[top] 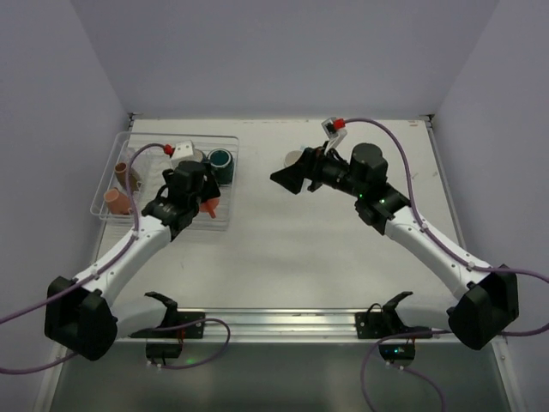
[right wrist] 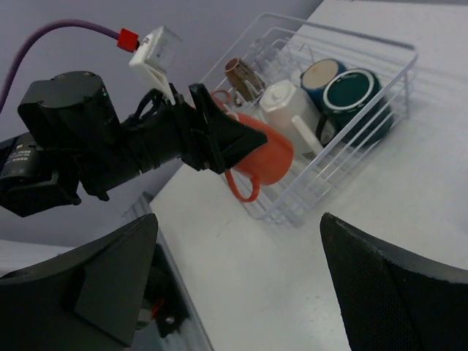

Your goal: Unload the cups from the dish rack

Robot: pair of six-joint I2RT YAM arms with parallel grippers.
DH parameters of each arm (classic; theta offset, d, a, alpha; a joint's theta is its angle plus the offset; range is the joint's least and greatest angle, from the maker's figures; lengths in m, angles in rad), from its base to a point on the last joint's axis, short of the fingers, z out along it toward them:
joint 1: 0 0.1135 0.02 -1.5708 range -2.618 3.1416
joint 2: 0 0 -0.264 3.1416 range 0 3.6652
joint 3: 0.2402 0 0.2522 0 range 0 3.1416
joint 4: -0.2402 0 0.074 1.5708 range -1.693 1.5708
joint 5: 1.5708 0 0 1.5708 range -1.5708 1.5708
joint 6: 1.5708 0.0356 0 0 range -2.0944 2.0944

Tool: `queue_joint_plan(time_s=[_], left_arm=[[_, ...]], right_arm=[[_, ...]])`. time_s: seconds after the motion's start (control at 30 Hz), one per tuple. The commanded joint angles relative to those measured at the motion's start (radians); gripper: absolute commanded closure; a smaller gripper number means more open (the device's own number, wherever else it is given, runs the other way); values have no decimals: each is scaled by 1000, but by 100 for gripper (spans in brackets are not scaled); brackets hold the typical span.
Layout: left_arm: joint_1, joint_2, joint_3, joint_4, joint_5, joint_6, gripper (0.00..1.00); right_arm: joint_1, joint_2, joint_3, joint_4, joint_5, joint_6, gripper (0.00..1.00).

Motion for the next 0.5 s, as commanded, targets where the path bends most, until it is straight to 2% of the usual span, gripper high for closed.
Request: queue_joint_plan(time_s=[0.0,0.17,0.3,0.47], left_arm=[[-5,-123,42,38,1,4,85],[-7,-252,42,59,132,-31,87],[-5,-362,24,145,302,-79,89],[-5,-422,-2,228,435,-149,91]], right_arm=[[20,11,-106,404,-51,322,6],[76,68,-187,590,-34,447,10],[95,109,-227,766,-36,551,12],[106,164,-258,865,-26,639,14]])
